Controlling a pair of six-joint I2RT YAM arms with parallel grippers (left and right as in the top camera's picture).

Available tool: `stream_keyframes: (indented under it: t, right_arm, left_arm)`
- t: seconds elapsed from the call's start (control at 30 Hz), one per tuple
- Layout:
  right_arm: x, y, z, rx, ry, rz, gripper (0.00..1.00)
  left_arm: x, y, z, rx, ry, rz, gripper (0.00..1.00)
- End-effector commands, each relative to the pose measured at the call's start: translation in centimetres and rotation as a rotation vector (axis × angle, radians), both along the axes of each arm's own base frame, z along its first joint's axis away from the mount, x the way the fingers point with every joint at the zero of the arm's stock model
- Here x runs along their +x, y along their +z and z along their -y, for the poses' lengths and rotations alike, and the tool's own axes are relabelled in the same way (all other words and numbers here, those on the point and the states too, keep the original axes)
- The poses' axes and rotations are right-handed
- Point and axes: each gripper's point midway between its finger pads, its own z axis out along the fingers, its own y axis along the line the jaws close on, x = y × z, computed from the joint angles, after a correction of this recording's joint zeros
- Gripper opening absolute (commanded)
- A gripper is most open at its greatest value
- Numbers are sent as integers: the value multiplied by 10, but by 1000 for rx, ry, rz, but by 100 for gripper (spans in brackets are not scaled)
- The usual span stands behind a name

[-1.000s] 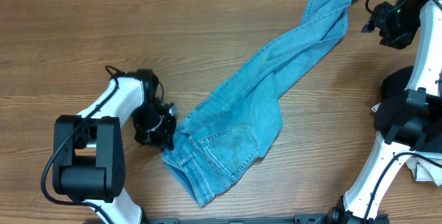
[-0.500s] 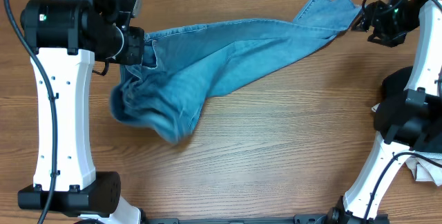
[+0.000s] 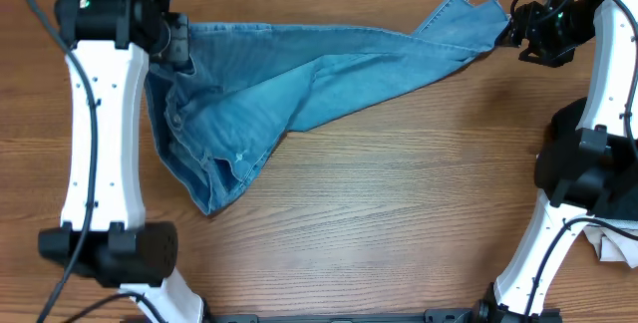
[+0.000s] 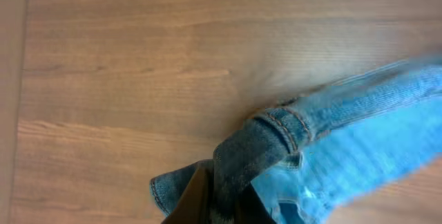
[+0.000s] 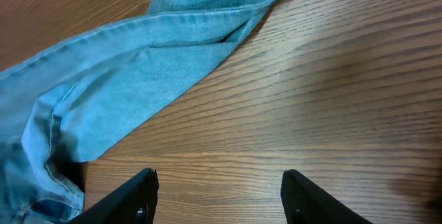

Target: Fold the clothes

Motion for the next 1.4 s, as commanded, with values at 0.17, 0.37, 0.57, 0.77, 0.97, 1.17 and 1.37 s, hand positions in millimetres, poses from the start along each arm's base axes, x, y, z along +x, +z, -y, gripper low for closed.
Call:
stream_keyframes:
  t: [0.17,0.37,0.57,0.77,0.97,1.17,1.37]
  right_arm:
    - [-2,2,-1,5,7,-2,61]
    - [-2,2,-1,5,7,-2,61]
    - [-2,2,-1,5,7,-2,61]
    - [-1,1,-3,4,11,-1,62]
    - [7,-36,-18,15,40,-34,72]
    - [14,-109,-63,56,89,-71,72]
    - [49,-135,-75,76,-49,22,72]
  left_arm:
    - [46,-21,-111,77,339,131,71]
    - [9,-60,-65,-182,236,-106,100]
    - [-45,-106,-8,-271,188,-414,100]
    - [-50,-171,19,-277,78,-498,100]
    - [-69,-213,15,-270,98,-563,100]
    - [-81,-219,16,-271,103,-608,100]
    - [-84,-219,16,-271,105,-620,100]
